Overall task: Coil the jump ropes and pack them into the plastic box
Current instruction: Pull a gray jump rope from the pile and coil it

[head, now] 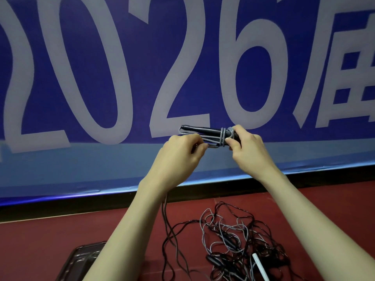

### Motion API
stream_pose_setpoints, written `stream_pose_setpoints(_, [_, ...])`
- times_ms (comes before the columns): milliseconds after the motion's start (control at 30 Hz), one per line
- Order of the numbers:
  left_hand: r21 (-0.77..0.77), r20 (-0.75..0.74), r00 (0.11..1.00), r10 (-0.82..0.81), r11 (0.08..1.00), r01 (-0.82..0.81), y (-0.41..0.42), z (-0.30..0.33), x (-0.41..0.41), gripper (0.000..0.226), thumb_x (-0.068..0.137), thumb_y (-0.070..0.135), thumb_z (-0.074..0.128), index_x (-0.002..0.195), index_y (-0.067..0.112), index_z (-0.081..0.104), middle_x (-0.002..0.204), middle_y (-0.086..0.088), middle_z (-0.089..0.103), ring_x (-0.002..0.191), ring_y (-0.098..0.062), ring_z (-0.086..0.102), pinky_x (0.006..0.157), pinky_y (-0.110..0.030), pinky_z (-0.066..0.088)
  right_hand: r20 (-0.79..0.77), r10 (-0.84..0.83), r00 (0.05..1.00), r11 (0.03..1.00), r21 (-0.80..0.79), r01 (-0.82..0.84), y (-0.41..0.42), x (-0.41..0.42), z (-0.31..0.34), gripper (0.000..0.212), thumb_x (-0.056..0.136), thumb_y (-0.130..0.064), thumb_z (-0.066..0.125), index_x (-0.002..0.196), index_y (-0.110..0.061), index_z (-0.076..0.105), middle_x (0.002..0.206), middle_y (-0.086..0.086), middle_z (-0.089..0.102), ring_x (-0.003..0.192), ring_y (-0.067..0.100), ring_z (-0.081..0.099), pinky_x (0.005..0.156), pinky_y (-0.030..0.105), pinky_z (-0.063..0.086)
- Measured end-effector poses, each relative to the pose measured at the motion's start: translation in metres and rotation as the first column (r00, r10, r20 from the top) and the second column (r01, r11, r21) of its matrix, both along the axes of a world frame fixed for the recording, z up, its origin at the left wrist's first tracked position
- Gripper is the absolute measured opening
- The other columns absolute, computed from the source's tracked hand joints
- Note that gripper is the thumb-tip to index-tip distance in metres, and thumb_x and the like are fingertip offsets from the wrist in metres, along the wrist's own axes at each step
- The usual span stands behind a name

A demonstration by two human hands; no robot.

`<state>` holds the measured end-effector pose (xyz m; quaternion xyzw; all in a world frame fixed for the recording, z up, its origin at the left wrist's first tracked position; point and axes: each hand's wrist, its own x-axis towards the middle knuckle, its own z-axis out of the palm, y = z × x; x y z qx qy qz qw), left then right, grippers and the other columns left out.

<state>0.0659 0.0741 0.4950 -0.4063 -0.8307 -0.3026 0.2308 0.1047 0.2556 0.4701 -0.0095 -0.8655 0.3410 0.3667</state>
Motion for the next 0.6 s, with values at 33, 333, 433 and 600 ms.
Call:
stream_pose_setpoints(33, [0.002, -0.006, 1.0, 0.002, 1.0, -0.002, -0.002, 0.001, 0.0, 0.023, 0.096, 0.03, 0.052, 0.083, 0.014, 0.062, 0.063, -0.003, 0.056, 0.052, -0.019, 0.041, 0.054, -0.035, 0.036, 0.026, 0.011, 1.0, 0.999, 0.046, -0.012, -0.001, 0.002, 0.002, 0.007, 0.099, -0.01, 0.05, 0.102, -0.005, 0.052, 0.084, 0.011, 0.061, 0.074, 0.025, 0.054, 0.056, 0.032, 0.035])
stream_pose_setpoints(333, [-0.149, -0.086, 0.988, 0.125, 0.979, -0.137, -0.015, -0.003, -0.01, 0.02, 0.098, 0.032, 0.05, 0.091, 0.022, 0.066, 0.074, 0.007, 0.055, 0.07, -0.023, 0.048, 0.059, -0.033, 0.037, 0.455, 0.144, 0.879, 0.906, 0.298, -0.302, -0.008, 0.013, 0.007, 0.013, 0.1, -0.023, 0.049, 0.088, -0.019, 0.046, 0.078, 0.004, 0.055, 0.061, 0.02, 0.045, 0.058, 0.036, 0.038])
stream_pose_setpoints(433, [-0.127, -0.033, 0.994, 0.103, 0.986, -0.106, -0.018, -0.01, -0.017, 0.019, 0.097, 0.027, 0.051, 0.085, 0.022, 0.065, 0.072, 0.007, 0.057, 0.067, -0.023, 0.048, 0.057, -0.033, 0.035, 0.513, 0.172, 0.841, 0.877, 0.309, -0.368, -0.012, 0.016, 0.011, 0.013, 0.1, -0.023, 0.049, 0.088, -0.018, 0.049, 0.083, 0.006, 0.059, 0.07, 0.028, 0.051, 0.067, 0.043, 0.044])
stream_pose_setpoints(600, [-0.073, 0.118, 0.993, -0.01, 0.997, 0.019, -0.02, -0.016, -0.024, 0.022, 0.096, 0.023, 0.055, 0.076, 0.029, 0.061, 0.066, 0.005, 0.06, 0.064, -0.015, 0.053, 0.062, -0.035, 0.045, 0.6, 0.232, 0.765, 0.823, 0.298, -0.483, -0.014, 0.022, 0.018, 0.013, 0.099, -0.023, 0.049, 0.092, -0.014, 0.053, 0.08, -0.002, 0.062, 0.073, 0.018, 0.055, 0.071, 0.038, 0.045])
